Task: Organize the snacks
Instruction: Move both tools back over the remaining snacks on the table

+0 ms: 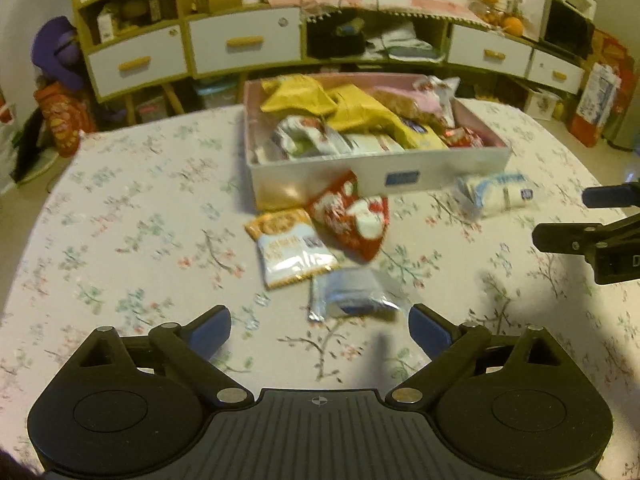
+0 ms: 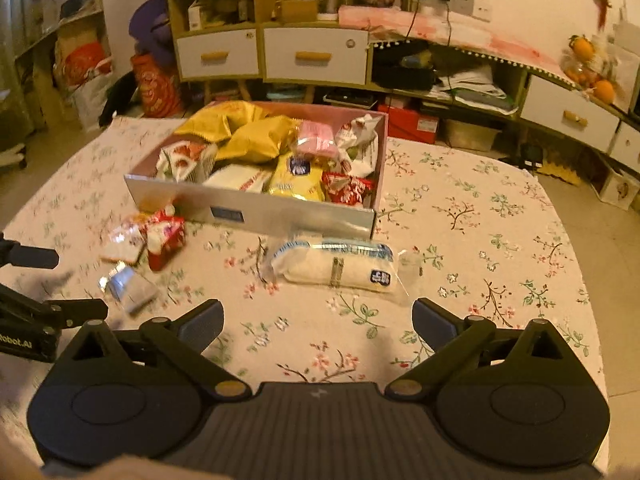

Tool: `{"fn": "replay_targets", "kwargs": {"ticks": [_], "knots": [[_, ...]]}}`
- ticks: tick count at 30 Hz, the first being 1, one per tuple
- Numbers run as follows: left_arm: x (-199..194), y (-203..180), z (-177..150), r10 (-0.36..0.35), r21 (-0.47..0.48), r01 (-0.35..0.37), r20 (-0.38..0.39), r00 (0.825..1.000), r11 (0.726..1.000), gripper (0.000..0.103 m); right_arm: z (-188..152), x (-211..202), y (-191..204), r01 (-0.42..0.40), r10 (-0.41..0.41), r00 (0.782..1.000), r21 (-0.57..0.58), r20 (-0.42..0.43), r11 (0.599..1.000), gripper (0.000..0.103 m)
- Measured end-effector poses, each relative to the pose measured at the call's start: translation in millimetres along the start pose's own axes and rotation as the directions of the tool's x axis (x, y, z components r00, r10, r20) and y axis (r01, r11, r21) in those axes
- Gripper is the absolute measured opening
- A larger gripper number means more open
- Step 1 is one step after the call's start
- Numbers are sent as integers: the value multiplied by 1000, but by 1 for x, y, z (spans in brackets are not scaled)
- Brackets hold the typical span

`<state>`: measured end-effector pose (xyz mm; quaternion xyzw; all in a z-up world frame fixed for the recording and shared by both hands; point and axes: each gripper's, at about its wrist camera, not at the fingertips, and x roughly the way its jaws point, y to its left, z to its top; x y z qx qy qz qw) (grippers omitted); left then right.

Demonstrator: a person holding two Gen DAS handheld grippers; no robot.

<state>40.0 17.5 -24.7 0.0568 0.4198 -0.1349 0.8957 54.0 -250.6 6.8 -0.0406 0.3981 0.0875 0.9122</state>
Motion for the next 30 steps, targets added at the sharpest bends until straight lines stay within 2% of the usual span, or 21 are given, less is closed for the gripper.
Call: {"fn": "replay_targets", "kwargs": {"ticks": [9, 15, 22, 26, 30], "knots": [[12, -11, -8, -80, 31, 79, 36, 996, 996, 96, -9, 21, -14, -8, 9, 999, 8, -32, 1000, 102], [22, -13, -12, -81, 27, 80, 23, 996, 996, 96, -17, 36, -20, -5, 7, 996, 24, -86, 1000, 103], [26, -9, -11, -79, 17, 78, 64, 995, 997, 95, -9, 41, -31, -13, 15, 998, 33, -64, 999, 103], [27, -8, -9, -85, 7, 85, 79, 993, 996, 94, 2, 46, -32, -17, 15, 999, -45, -40, 999, 103], [29, -6, -6, -93, 4, 93, 88, 992, 996, 90, 8, 53, -34, -19, 16, 999, -129, -28, 991, 103]]}}
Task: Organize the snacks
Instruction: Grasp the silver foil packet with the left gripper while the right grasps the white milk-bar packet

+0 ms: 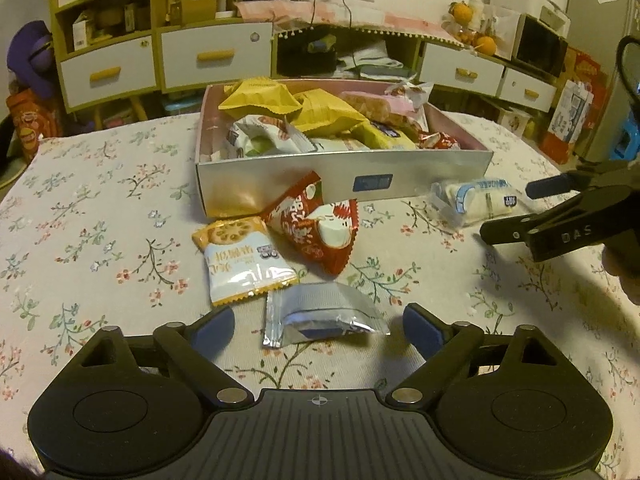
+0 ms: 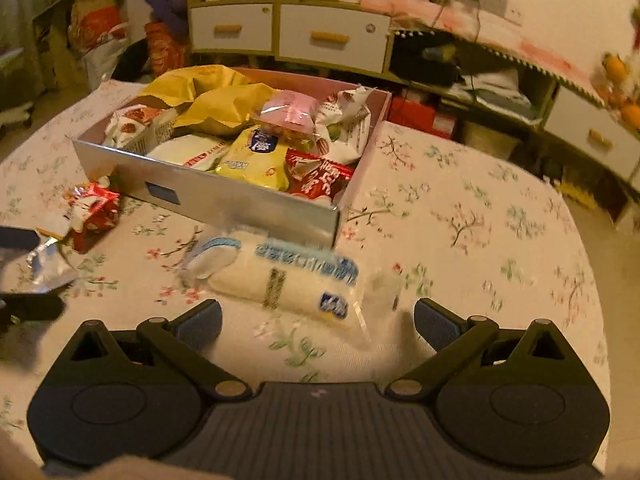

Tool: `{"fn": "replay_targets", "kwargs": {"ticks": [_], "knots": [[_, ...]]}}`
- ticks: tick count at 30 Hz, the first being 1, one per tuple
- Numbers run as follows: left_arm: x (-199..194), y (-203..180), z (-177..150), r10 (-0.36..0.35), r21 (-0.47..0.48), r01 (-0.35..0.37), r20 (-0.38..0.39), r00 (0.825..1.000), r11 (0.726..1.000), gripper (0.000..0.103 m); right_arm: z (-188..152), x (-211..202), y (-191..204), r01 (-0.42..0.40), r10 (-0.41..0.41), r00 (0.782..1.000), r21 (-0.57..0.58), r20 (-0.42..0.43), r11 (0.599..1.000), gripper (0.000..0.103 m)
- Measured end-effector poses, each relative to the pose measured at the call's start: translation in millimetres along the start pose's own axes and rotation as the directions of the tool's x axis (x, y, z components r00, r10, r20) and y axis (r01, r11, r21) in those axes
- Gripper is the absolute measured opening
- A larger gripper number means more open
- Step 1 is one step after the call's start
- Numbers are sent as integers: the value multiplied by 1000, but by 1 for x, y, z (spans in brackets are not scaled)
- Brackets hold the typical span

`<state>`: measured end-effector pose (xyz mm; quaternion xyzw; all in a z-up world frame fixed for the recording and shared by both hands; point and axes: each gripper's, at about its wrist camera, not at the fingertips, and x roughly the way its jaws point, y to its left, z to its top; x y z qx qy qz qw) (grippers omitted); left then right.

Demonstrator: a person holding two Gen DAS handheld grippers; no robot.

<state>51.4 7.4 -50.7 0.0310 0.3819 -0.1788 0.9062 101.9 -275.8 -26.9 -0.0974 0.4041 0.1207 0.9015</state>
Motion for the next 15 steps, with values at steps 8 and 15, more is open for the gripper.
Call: {"fn": "replay_targets", "kwargs": {"ticks": [8, 15], "knots": [[-1, 5, 3, -7, -11, 7, 12, 1000, 1000, 70, 4, 11, -14, -106, 106, 994, 3, 29, 994, 103], [-3, 8, 5, -11, -29, 11, 9, 1000, 1000, 46, 5, 8, -7, -169, 170, 984, -9, 57, 985, 80]]}}
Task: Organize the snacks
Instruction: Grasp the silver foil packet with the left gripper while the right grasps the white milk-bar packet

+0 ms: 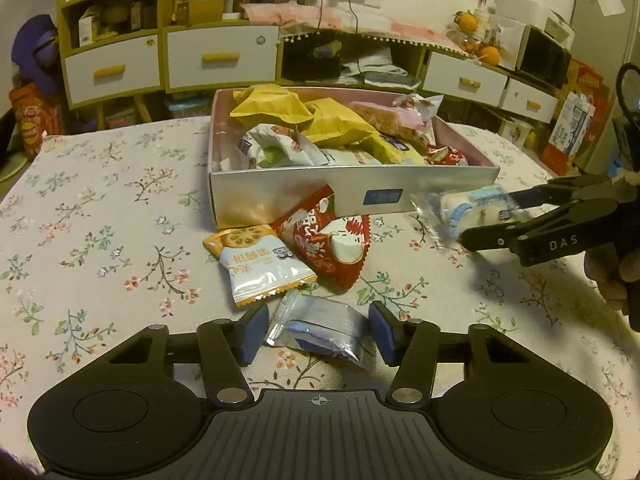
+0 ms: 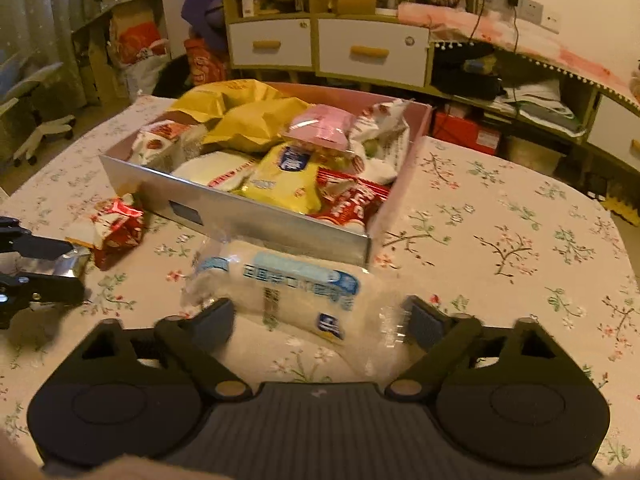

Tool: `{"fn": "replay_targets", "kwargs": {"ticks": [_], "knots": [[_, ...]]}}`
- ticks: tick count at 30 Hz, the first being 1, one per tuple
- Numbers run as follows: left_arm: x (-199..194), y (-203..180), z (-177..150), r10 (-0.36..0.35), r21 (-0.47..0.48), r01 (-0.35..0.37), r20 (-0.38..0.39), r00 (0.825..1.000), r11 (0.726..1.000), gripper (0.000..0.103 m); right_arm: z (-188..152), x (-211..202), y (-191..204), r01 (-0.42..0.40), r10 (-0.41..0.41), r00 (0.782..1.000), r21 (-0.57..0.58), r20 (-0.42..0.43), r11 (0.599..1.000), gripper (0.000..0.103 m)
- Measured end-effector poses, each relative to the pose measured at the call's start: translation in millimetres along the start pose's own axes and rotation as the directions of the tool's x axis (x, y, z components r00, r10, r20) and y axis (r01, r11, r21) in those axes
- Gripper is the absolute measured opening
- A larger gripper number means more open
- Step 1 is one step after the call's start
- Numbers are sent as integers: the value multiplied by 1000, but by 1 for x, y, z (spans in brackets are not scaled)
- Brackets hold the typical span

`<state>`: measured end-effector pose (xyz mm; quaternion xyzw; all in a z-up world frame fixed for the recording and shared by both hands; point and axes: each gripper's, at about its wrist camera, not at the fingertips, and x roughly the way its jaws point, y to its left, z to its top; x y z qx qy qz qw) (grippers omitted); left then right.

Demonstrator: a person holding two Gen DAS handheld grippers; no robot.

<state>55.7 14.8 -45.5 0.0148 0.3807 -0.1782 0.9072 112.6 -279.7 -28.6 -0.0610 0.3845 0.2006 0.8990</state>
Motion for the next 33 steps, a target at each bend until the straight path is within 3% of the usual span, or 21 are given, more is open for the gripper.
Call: {"fn": "replay_targets", "kwargs": {"ticks": [6, 9, 12, 17, 19, 21, 24, 27, 33], "knots": [[-1, -2, 1, 8, 3, -8, -9, 1000, 1000, 42, 1, -6, 3, -11, 11, 1000, 11, 7, 1000, 52], [-1, 0, 1, 5, 3, -5, -15, 1000, 1000, 41, -1, -10, 8, -40, 40, 999, 1, -1, 999, 42], [-2, 1, 1, 2, 5, -2, -20, 1000, 1000, 40, -3, -15, 18, -105, 105, 994, -17, -20, 994, 39], [-4, 5, 2, 2, -2, -2, -32, 999, 1000, 40, -3, -22, 43, -230, 225, 971, -70, -80, 971, 43], [-4, 6, 2, 4, -4, -4, -37, 999, 1000, 40, -2, -23, 49, -225, 217, 972, -97, -86, 969, 50], [-5, 7, 2, 6, -5, -6, -40, 999, 1000, 40, -1, -24, 50, -202, 194, 978, -113, -79, 973, 66], [-6, 8, 1, 5, -3, -6, -41, 999, 1000, 40, 1, -20, 46, -149, 142, 988, -121, -68, 981, 73], [-5, 8, 1, 6, 4, -5, -41, 999, 1000, 40, 5, -14, 38, -105, 100, 993, -111, -57, 988, 75], [-4, 5, 1, 11, 26, -10, -39, 999, 1000, 40, 12, -3, 41, -106, 103, 994, -118, -30, 987, 75]]}}
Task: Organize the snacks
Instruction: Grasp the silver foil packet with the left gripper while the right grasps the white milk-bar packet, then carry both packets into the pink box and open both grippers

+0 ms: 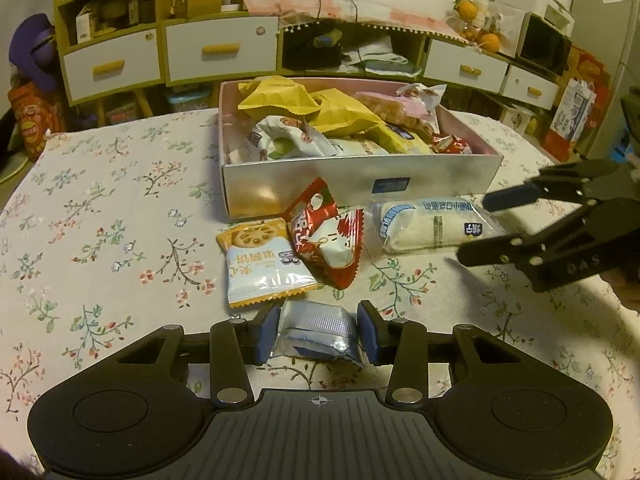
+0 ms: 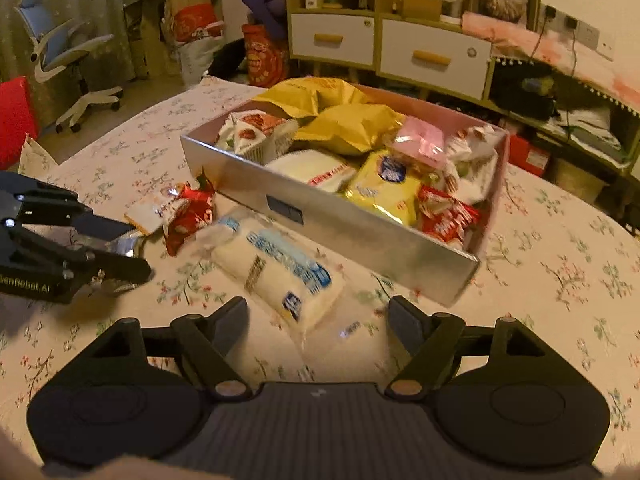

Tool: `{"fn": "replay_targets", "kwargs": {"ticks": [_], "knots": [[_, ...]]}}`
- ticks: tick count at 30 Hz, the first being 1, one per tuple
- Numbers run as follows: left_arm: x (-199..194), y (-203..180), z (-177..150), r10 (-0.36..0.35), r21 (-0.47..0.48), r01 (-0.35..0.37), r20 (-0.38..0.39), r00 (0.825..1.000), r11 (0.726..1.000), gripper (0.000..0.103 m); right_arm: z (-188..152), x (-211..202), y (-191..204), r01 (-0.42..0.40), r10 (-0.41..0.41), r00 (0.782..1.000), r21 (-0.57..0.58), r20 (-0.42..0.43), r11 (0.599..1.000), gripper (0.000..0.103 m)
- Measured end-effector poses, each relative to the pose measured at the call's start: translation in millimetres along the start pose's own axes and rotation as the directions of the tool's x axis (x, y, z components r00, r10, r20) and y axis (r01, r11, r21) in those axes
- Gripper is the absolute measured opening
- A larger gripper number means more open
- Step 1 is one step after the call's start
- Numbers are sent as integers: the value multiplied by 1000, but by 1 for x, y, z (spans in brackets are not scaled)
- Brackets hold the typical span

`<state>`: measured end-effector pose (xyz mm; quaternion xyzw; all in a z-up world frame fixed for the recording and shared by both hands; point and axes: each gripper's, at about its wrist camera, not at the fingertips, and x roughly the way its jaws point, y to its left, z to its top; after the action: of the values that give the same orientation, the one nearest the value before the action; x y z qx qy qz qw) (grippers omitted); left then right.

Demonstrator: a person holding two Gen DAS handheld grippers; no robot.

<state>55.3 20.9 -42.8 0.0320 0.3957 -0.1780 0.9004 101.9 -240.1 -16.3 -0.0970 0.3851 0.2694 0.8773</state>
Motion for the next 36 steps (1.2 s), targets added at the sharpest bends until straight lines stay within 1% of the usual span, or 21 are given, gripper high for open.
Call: {"fn": "replay_targets", "kwargs": {"ticks": [2, 4, 6, 8, 12, 14, 17, 20, 22, 25, 27, 32, 34, 35, 36], "knots": [[0, 0, 0, -1, 6, 1, 0, 1000, 1000, 40, 4, 3, 3, -6, 6, 1000, -5, 10, 1000, 74], [0, 1, 0, -3, 8, 3, 0, 1000, 1000, 40, 5, 1, 6, -23, 23, 1000, -16, 9, 1000, 72], [-1, 1, 0, -4, 7, 4, -2, 1000, 1000, 40, 5, -1, 9, -59, 59, 998, -29, -8, 998, 67], [-2, 3, 0, -1, 6, 1, -5, 1000, 1000, 40, 2, -3, 12, -93, 92, 995, -37, -25, 995, 65], [-3, 8, 0, 3, -7, -3, -11, 1000, 1000, 39, -2, -7, 19, -152, 147, 986, -69, -73, 986, 64], [-4, 10, 0, 9, -13, -9, -13, 1000, 1000, 39, -1, -9, 23, -141, 135, 988, -89, -71, 986, 67], [-4, 13, 0, 13, -17, -14, -15, 1000, 1000, 39, 5, -8, 22, -99, 95, 994, -84, -47, 992, 76], [-5, 13, -1, 16, -13, -16, -14, 1000, 1000, 39, 9, -4, 23, -85, 82, 996, -83, -36, 993, 75], [-5, 13, -1, 18, -9, -18, -14, 1000, 1000, 39, 11, 2, 27, -81, 78, 996, -92, -38, 992, 73], [-5, 12, -1, 20, -2, -20, -13, 1000, 1000, 39, 11, 11, 39, -61, 55, 997, -123, -48, 991, 66], [-4, 11, -1, 20, -1, -20, -13, 1000, 1000, 39, 11, 12, 45, -51, 48, 998, -133, -32, 990, 64], [-5, 11, -2, 23, 1, -23, -13, 1000, 1000, 39, 12, 13, 48, -45, 44, 999, -72, -19, 996, 54], [-5, 11, -2, 23, 0, -23, -14, 1000, 1000, 39, 11, 11, 51, -49, 49, 999, -71, -12, 996, 45], [-5, 11, -1, 23, 0, -23, -15, 1000, 1000, 39, 11, 10, 53, -56, 55, 998, -68, -11, 996, 35], [-5, 10, -1, 24, -1, -24, -17, 1000, 1000, 39, 11, 9, 55, -55, 55, 998, -68, -14, 996, 31]]}}
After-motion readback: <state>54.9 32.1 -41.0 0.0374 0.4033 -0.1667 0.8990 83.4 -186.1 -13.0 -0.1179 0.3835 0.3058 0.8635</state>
